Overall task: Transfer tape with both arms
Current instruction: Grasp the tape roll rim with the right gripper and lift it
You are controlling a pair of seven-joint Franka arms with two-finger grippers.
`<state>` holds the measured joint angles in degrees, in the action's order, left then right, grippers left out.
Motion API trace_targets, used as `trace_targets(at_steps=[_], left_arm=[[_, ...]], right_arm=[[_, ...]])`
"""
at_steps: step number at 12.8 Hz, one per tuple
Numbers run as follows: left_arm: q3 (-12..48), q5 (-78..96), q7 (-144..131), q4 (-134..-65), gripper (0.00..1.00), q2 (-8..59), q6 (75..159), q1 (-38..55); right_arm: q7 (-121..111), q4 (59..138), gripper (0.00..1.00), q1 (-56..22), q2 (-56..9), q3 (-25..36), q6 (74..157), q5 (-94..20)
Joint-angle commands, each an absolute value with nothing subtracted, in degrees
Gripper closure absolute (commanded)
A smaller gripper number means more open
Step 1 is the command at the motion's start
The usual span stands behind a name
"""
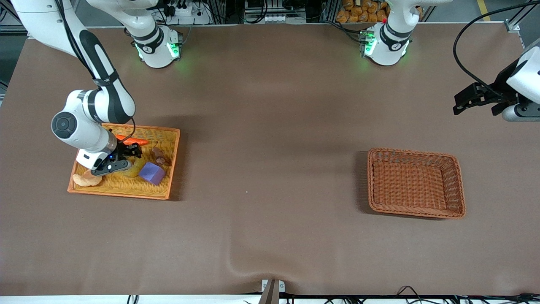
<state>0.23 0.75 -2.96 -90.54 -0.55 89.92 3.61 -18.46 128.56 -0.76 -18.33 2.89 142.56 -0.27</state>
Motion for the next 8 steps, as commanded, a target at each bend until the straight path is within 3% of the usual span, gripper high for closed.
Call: trace_targets(at_steps=[1,3,4,6,8], left_arm=[[0.53,-0.53,-2.29,-89.65,0.0,-0.26,89.3,3.25],[0.53,-0.53,-2.29,-89.65,0.0,-0.26,89.3,3.25],[0.53,-0.53,-2.29,-89.65,0.0,-0.26,89.3,3.25],[0.53,-0.53,-2.29,-89.65,0.0,-0.26,89.38,3.25],[0.53,-0.53,-2.29,-89.65,0.0,-0.26,89.38,3.25]], right_arm=[[-19.16,128.32,0.69,-0.44,-19.34,2.72,142.73,-0.09],[-19.25,128.41,0.68,-0.44,-19.68,2.64,142.82,-0.18],[-19.16,128.32,0.72,-0.44,-19.69,2.64,142.82,-0.18],[-19.07,128.23,0.98,-1.14,-18.99,2.64,141.95,-0.18],[-18.37,126.4,1.0,-3.42,-16.27,2.64,136.88,-0.18]])
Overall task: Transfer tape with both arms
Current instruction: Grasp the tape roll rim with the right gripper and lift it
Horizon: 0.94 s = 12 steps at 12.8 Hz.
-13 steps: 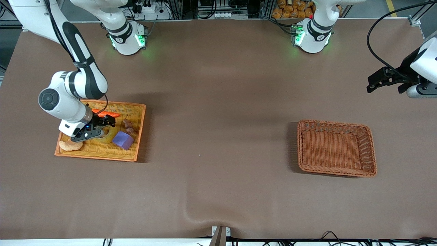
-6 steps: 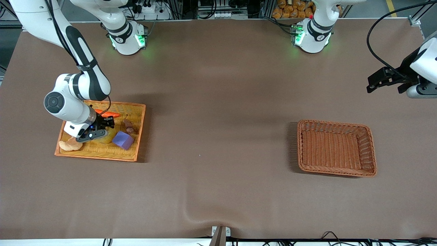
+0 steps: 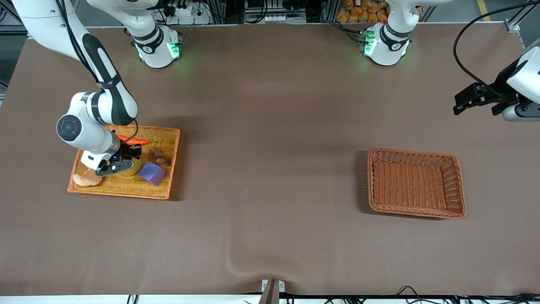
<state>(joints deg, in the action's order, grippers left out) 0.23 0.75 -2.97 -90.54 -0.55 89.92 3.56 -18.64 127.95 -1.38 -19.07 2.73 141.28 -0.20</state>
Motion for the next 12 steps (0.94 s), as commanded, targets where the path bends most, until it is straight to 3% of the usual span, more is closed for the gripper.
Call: trace_targets(at_steps=[1,5,7,12], left_arm=[[0.53,-0.53,-2.29,-89.65,0.0,-0.18,89.47,3.25],[0.53,-0.53,-2.29,-89.65,0.0,-0.18,89.47,3.25],[0.53,-0.53,-2.29,-89.65,0.0,-0.18,89.56,3.25],[0.53,-0.53,-2.29,-89.65,0.0,-0.09,89.65,3.25]], right_arm=[[-18.2,123.17,1.0,-4.73,-15.3,2.72,132.58,-0.18],[-18.11,105.96,1.0,-6.06,-12.57,2.55,108.69,-0.79],[-17.23,99.34,1.0,-9.12,-11.69,2.46,100.66,-0.88],[4.33,92.05,1.0,-25.53,-14.66,2.64,100.63,-2.89]])
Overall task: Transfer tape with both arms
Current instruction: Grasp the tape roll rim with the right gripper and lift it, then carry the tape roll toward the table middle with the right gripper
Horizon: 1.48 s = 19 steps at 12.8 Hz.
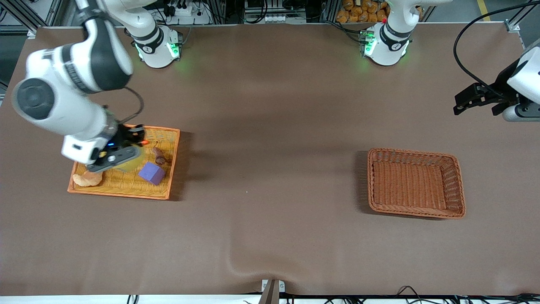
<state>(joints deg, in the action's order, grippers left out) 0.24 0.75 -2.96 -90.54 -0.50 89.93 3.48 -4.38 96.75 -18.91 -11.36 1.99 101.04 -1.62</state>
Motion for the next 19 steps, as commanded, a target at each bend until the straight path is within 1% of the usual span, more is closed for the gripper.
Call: trace_targets(at_steps=[1,3,5,6,8,10,12,15,18,19], left_arm=[[0.53,-0.44,-2.29,-89.65,0.0,0.17,89.65,3.25],[0.53,-0.44,-2.29,-89.65,0.0,0.44,89.65,3.25],[0.53,-0.44,-2.29,-89.65,0.0,0.44,89.65,3.25],[0.53,-0.44,-2.29,-89.65,0.0,0.53,89.65,3.25],[0.35,-0.44,-2.29,-89.65,0.0,0.88,89.65,3.16],[0.18,-0.53,-2.2,-89.65,0.0,1.05,89.65,3.16],[0.18,-0.53,-2.2,-89.65,0.0,1.05,89.65,3.25],[0.18,-0.44,-2.2,-89.65,0.0,0.97,89.65,3.25],[0.18,-0.44,-2.2,-89.65,0.0,1.05,89.65,3.25],[0.18,-0.44,-2.11,-89.74,0.0,1.05,89.56,3.25]], right_arm=[[11.79,88.63,1.0,-29.14,-17.29,2.64,100.63,-3.6],[24.12,82.39,1.0,-35.56,-23.87,2.55,101.77,-3.6],[30.74,78.5,1.0,-41.28,-30.2,2.64,106.23,-3.34],[31.98,78.05,1.0,-42.7,-32.06,2.55,109.65,-3.6],[35.23,77.96,1.0,-45.51,-35.49,2.55,116.07,-10.42],[40.49,77.0,1.0,-47.89,-38.39,2.64,121.09,-11.78],[42.18,73.94,1.0,-50.35,-43.39,2.64,121.72,-11.87],[48.94,62.79,1.0,-52.9,-53.5,2.64,122.34,-11.87],[50.1,61.96,1.0,-53.7,-54.67,2.72,122.78,-11.78],[50.18,61.96,1.0,-54.14,-55.97,2.72,123.57,-11.69]])
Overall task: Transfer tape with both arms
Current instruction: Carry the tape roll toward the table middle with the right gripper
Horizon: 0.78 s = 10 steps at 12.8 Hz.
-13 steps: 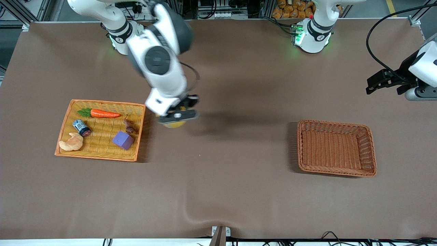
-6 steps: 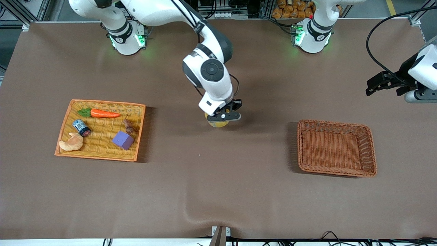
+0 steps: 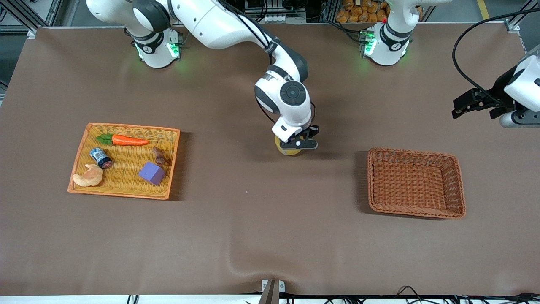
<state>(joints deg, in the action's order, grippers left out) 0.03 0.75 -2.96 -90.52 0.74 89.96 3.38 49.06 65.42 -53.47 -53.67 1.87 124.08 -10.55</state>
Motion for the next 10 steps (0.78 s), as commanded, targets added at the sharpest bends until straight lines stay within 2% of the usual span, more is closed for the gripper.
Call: trace_targets(at_steps=[1,2,3,4,5,6,7,10], left_arm=[[0.18,-0.53,-2.28,-89.74,0.0,1.05,89.65,3.25],[0.18,-0.53,-2.46,-89.82,0.0,1.66,89.3,3.69],[0.26,-0.61,-2.46,-89.91,0.0,2.54,89.12,3.69],[0.26,-0.62,-2.55,-89.91,0.0,2.64,88.51,3.78],[0.26,-0.62,-2.46,-89.91,0.0,2.72,88.42,3.43],[0.26,-0.62,-2.46,-89.91,0.0,3.16,88.42,3.34],[0.26,-0.62,-2.46,-89.65,0.0,3.77,88.42,3.25],[0.26,-0.7,-2.46,-89.74,0.0,3.87,87.89,3.78]], right_arm=[[50.36,62.05,1.0,-54.66,-56.77,2.81,125.49,-11.6],[50.45,62.57,0.89,-54.67,-56.86,2.73,126.12,-11.69],[50.36,62.58,0.58,-54.32,-56.69,2.72,125.77,-11.69],[50.27,62.58,0.36,-54.14,-56.08,2.81,125.34,-11.69],[50.19,62.58,0.17,-53.88,-54.86,2.81,124.64,-11.86],[50.1,62.4,0.04,-53.18,-53.54,2.99,121.06,-12.04],[49.84,62.14,0.0,-51.52,-52.05,3.25,115.89,-11.95],[47.99,63.8,0.0,-48.95,-43.27,5.34,106.29,-7.42]])
